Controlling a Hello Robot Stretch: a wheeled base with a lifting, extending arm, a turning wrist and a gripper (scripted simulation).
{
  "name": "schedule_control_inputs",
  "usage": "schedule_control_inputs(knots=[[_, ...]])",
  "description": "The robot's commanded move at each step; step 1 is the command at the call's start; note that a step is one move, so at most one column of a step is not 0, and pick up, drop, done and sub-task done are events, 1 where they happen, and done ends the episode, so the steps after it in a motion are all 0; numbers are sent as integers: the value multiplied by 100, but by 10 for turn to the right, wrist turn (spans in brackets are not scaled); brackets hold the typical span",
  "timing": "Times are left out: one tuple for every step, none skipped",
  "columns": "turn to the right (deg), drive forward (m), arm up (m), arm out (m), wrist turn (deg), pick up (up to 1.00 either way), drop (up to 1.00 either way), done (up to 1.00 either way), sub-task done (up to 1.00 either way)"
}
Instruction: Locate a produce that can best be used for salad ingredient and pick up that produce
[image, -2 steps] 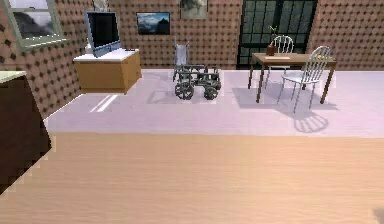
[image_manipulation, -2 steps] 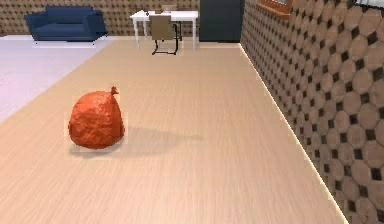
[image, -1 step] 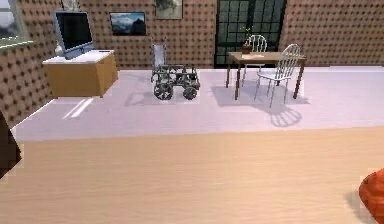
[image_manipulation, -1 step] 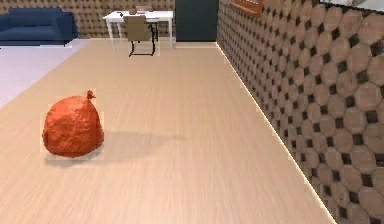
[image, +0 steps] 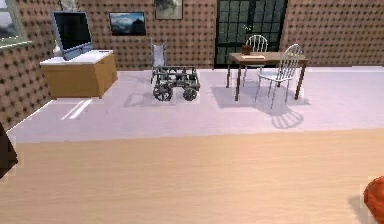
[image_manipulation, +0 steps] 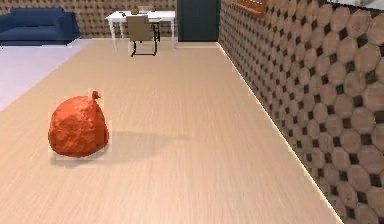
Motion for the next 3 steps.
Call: schedule_control_inputs(knots=[[-450,0,0,0,0,0,0,0,0],[-360,0,0,0,0,0,0,0,0],[0,15,0,0,0,0,0,0,0]])
